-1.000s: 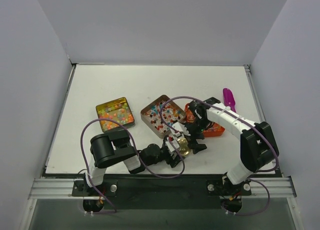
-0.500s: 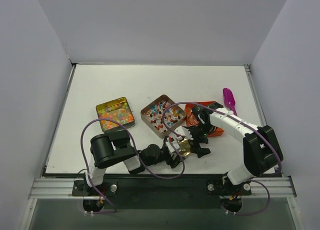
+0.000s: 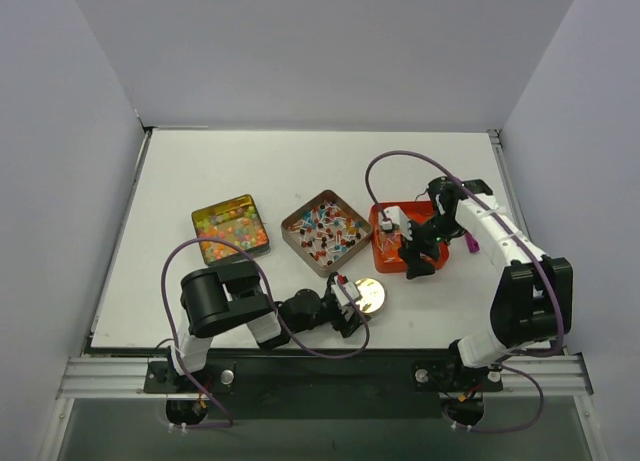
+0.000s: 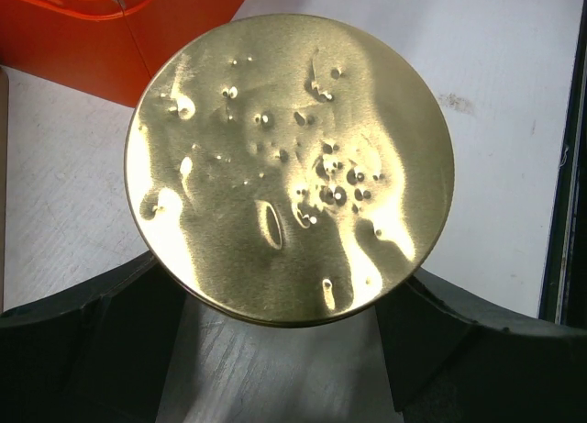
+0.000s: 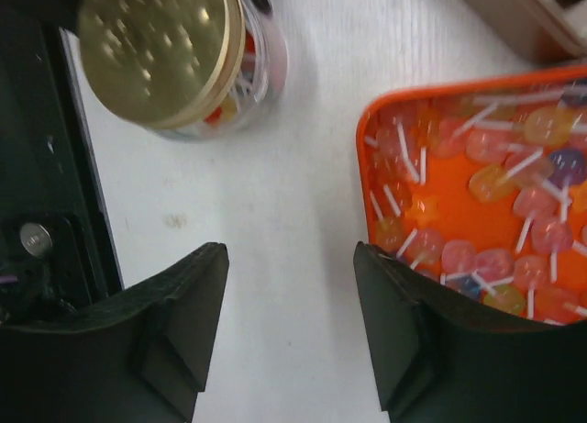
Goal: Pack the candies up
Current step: Screw the bottle lid onto the packing bottle.
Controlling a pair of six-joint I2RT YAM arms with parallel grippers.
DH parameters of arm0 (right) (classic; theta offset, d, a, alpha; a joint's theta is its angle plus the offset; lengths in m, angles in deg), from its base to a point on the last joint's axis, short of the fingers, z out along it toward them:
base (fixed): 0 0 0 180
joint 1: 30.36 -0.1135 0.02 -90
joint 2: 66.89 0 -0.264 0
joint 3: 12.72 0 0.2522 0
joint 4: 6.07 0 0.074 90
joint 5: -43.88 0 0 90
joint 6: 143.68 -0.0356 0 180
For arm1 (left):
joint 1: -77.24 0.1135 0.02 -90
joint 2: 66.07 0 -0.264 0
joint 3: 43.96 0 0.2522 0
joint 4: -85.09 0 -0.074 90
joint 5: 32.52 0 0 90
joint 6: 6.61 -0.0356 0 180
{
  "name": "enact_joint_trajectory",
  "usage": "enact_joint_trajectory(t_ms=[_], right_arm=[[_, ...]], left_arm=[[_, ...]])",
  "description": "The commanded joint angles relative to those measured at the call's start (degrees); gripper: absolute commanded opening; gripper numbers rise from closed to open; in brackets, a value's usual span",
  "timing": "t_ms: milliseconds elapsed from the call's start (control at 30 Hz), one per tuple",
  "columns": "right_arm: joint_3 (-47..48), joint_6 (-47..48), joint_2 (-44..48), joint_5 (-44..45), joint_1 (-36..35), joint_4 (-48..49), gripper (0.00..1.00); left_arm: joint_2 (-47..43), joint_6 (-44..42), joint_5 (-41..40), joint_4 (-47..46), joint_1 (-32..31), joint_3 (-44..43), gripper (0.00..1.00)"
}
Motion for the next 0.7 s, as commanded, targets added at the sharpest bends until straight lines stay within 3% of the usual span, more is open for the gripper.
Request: enact_joint_trajectory(t_ms=[0, 33, 67, 100, 133, 400, 667], right_arm=[[4.28, -5.38, 2.32, -13.73, -4.21, -5.62, 0.47], [4.54, -7.91, 2.58, -14.79, -5.45, -5.44, 0.26], [4.63, -8.81, 2.58, -16.01, -7.03, -5.44, 0.14], [4.63, -9.95, 2.41, -16.11, -8.7, -5.01, 0.04], [4.28, -11.87, 2.32, -15.94, -11.94, -4.57, 0.0], [-0.81, -16.99, 1.18, -13.49, -18.82, 2.72, 0.0], [-2.66, -17.61, -3.04, -6.37, -19.79, 4.66, 0.0]], left_arm=[[3.05, 2.71, 0.38, 18.5, -0.3, 2.72, 0.0], [3.05, 2.71, 0.46, 18.5, -0.3, 2.81, 0.0], [3.14, 2.62, 0.38, 18.76, -0.3, 2.64, 0.0], [3.14, 2.62, 0.46, 18.68, -0.3, 2.72, 0.0], [3.23, 2.62, 0.38, 18.68, -0.3, 2.55, 0.0], [2.88, 2.45, -0.24, 18.41, -0.22, 2.9, 0.0], [3.23, 2.8, 0.03, 18.15, -0.04, 2.9, 0.0]])
